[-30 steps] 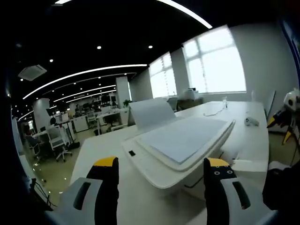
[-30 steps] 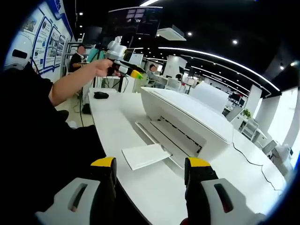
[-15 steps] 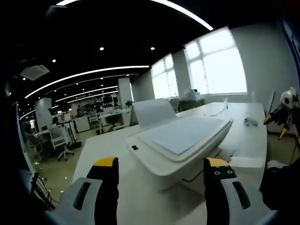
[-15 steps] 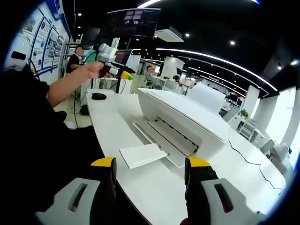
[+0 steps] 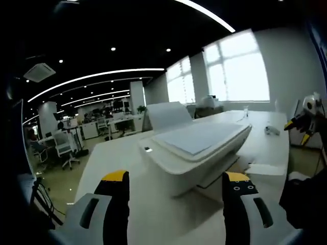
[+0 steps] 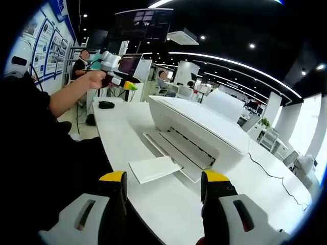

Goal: Remove the paper from the printer output slot and place it on top of the printer

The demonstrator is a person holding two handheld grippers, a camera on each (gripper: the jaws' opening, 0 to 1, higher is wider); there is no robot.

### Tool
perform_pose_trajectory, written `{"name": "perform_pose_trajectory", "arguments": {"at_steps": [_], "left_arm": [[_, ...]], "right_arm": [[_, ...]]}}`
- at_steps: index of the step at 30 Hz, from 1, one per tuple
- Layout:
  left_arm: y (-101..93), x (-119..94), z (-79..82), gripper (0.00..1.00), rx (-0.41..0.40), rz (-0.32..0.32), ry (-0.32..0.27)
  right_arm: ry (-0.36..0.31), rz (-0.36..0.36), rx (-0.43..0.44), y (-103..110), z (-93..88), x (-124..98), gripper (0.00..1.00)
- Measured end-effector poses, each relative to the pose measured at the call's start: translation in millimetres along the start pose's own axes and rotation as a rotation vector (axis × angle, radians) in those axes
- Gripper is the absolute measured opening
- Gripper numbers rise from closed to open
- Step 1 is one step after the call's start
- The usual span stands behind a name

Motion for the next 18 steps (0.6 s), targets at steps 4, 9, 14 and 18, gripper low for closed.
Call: {"name": "perform_pose_trajectory", "arguments": {"at_steps": [4, 9, 14, 18], "left_arm": [[2.3, -6, -3.4, 0.77, 0.002, 0.001, 0.006], [5.0, -11, -4.8, 0.77, 0.007, 0.006, 0.005], [-2.0, -18, -7.8, 0.77, 0.007, 0.007, 0.011], [-2.7, -23, -9.9, 0.77, 0.006, 0.003, 0.020]], "right_arm": [[0.002, -0.002, 0.004, 0, -1.8, 1, 0.54], [0.001, -0.004, 0.003, -1, -1.6, 0, 0.54], [0.002, -0.003, 0.005, -1, -2.5, 0, 0.54], [0.003, -0.005, 0.006, -1, -2.7, 0, 0.54]]}}
Point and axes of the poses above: the point that each gripper's makers call its tool centre point, and the gripper's own axes: x roughly forward along the fingers, y roughly to its left, z roughly out of its top, the point moved 10 cm from there along -x, roughly backward along the fingers, and after that the axes turned 2 degrees about z, right-handed, at the moved point
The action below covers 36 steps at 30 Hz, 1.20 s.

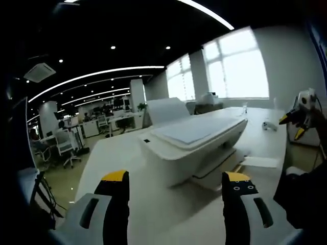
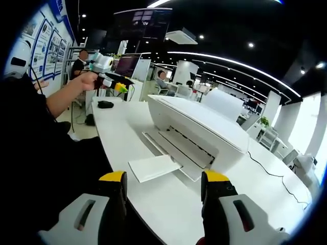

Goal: Remove the paper from the printer output slot and place it on top of the printer

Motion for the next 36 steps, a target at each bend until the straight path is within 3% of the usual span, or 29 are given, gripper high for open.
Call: {"name": "perform_pose_trajectory", "arguments": {"at_steps": [36], "left_arm": [[-35.1, -56, -13.2, 0.81, 0.008, -0.038, 0.002]], "right_arm": [[-0.007, -0.001, -0.001, 0, 1.7, -1, 0.54]]}}
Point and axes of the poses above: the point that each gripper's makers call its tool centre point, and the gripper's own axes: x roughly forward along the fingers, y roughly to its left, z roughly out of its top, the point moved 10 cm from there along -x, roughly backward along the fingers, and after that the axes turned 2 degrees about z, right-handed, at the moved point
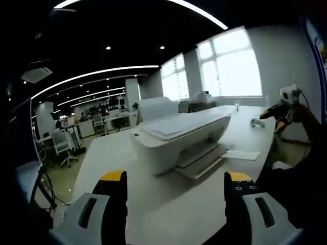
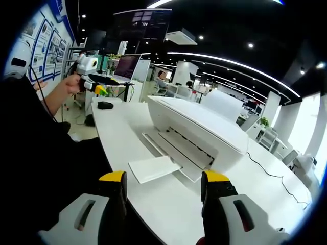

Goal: Remove the paper from the printer output slot and place it on top of the printer

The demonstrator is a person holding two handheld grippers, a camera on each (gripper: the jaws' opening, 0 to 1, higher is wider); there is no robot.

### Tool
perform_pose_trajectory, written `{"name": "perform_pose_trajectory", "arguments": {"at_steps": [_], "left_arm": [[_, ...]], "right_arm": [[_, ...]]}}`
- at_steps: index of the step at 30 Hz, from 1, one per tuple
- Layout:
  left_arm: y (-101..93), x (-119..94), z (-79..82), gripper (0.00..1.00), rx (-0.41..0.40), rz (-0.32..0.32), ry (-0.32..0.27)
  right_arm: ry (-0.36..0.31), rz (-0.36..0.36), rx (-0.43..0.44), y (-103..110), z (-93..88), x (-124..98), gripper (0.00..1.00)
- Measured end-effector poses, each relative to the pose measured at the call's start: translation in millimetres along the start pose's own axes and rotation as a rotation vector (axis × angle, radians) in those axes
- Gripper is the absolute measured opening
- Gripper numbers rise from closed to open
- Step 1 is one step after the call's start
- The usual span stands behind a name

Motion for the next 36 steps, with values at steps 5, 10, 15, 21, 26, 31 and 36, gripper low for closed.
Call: {"name": "perform_pose_trajectory", "arguments": {"at_steps": [5, 10, 15, 21, 26, 31, 36], "left_arm": [[-5.3, -6, -4.3, 0.81, -0.004, 0.000, -0.005], [-11.9, -14, -10.0, 0.81, -0.008, -0.001, -0.005], [-19.3, -19, -15.4, 0.82, -0.022, -0.008, -0.003], [-27.2, -25, -13.4, 0.82, -0.021, -0.004, -0.019], [-31.8, -28, -21.2, 0.82, -0.031, -0.004, -0.013], [-37.1, -32, -29.4, 0.82, -0.042, -0.013, 0.000], [-36.5, -35, -29.7, 0.82, -0.049, -0.008, -0.008]], "right_arm": [[0.002, 0.002, 0.002, 0, -2.6, 1, 0.54], [0.005, 0.003, 0.003, -1, -4.0, 2, 0.54], [0.006, 0.002, 0.004, -4, -5.4, 2, 0.54], [0.002, 0.005, 0.008, -5, -7.1, 3, 0.54], [0.012, 0.006, 0.007, -5, -11.0, 3, 0.54], [0.010, -0.002, 0.008, -6, -10.7, 1, 0.54], [0.012, 0.004, 0.003, -3, -9.7, 4, 0.54]]}}
Point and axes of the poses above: the point that each gripper's makers call its tool centre point, and the gripper's own axes: x roughly forward along the fingers, y roughly to its left, z roughly out of its top, the point moved 10 cm from there along -x, roughly backward along the fingers, and after that the axes turned 2 degrees about z, right-handed, at the moved point
